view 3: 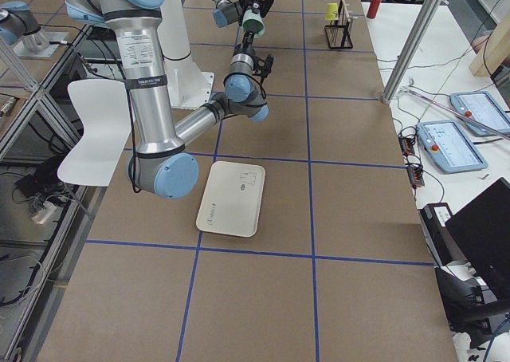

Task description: Left arm grabs green cup and hands to right arm on tray

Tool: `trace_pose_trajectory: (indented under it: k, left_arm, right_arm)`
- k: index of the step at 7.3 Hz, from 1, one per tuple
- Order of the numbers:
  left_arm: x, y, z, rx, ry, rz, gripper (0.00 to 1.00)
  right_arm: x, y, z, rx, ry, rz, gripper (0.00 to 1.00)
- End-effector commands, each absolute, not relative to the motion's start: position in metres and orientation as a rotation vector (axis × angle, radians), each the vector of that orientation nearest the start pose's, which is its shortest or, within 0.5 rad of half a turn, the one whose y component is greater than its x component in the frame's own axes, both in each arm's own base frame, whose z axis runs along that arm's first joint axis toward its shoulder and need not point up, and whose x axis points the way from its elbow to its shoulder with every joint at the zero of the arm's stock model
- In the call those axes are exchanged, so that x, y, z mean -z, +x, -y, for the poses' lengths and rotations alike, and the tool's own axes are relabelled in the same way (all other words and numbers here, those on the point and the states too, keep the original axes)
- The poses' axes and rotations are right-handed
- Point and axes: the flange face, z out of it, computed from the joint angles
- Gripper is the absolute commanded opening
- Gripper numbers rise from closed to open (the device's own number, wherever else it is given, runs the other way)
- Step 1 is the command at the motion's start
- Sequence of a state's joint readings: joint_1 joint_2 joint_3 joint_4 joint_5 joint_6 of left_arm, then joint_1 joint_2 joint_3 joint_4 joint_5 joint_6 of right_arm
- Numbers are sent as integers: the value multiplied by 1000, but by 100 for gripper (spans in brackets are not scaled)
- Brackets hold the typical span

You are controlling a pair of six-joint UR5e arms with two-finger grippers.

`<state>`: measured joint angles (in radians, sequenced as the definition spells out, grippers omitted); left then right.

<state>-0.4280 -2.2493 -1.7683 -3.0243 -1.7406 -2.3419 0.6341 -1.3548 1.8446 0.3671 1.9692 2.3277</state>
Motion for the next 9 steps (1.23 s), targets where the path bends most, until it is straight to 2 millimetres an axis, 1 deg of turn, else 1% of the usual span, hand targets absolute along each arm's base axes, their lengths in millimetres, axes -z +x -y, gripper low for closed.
trace_pose_trajectory:
  k: [1,2,3,4,5,6,8,9]
  left_arm:
    - [-46,426,322,399,-489,-2307,0]
    - [-44,432,316,403,-501,-2308,0]
    - [-46,437,313,407,-506,-2305,0]
    - [-46,438,313,408,-508,-2303,0]
    - [-47,439,314,413,-498,-2297,64]
    - [-47,437,316,423,-490,-2300,100]
    - [-50,438,317,429,-478,-2298,100]
    - [-52,434,321,432,-467,-2299,100]
  right_arm:
    - [-260,-280,323,-168,-317,2360,49]
    - [-261,-280,323,-165,-317,2360,47]
    - [-261,-280,323,-165,-317,2360,39]
    - [-260,-279,322,-163,-317,2363,15]
    - [-260,-279,322,-163,-317,2363,0]
    - [-259,-277,321,-158,-316,2368,0]
    - [-261,-275,320,-158,-316,2372,0]
    - [-262,-274,320,-159,-316,2372,0]
